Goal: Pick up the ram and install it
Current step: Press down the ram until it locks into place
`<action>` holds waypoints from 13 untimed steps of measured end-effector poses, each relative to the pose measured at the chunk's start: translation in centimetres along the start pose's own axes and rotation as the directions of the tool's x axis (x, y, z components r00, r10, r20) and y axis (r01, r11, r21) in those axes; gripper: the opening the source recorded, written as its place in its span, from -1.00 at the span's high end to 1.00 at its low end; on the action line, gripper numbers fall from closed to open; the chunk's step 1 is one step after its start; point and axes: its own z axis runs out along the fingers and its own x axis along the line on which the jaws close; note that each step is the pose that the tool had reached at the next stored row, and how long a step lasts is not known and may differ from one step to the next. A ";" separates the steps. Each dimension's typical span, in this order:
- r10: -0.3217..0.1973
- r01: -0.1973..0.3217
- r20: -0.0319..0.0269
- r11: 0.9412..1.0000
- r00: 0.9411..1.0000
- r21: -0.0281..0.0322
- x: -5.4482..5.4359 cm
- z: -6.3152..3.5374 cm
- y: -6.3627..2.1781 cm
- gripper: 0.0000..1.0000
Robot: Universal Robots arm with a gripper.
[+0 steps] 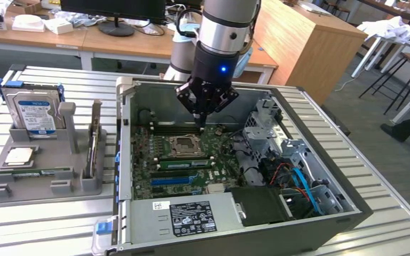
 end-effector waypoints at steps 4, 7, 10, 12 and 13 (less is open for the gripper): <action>0.000 0.000 0.000 1.000 1.000 0.000 0.0 0.00 0.00 0.80; 0.001 -0.001 -0.001 1.000 1.000 -0.001 0.0 0.00 0.00 0.80; 0.002 -0.002 -0.002 1.000 1.000 -0.002 0.0 0.00 0.00 0.80; 0.002 -0.002 -0.002 1.000 1.000 -0.002 0.0 0.00 0.00 0.80; 0.002 -0.002 -0.002 1.000 1.000 -0.003 0.0 0.00 0.00 0.80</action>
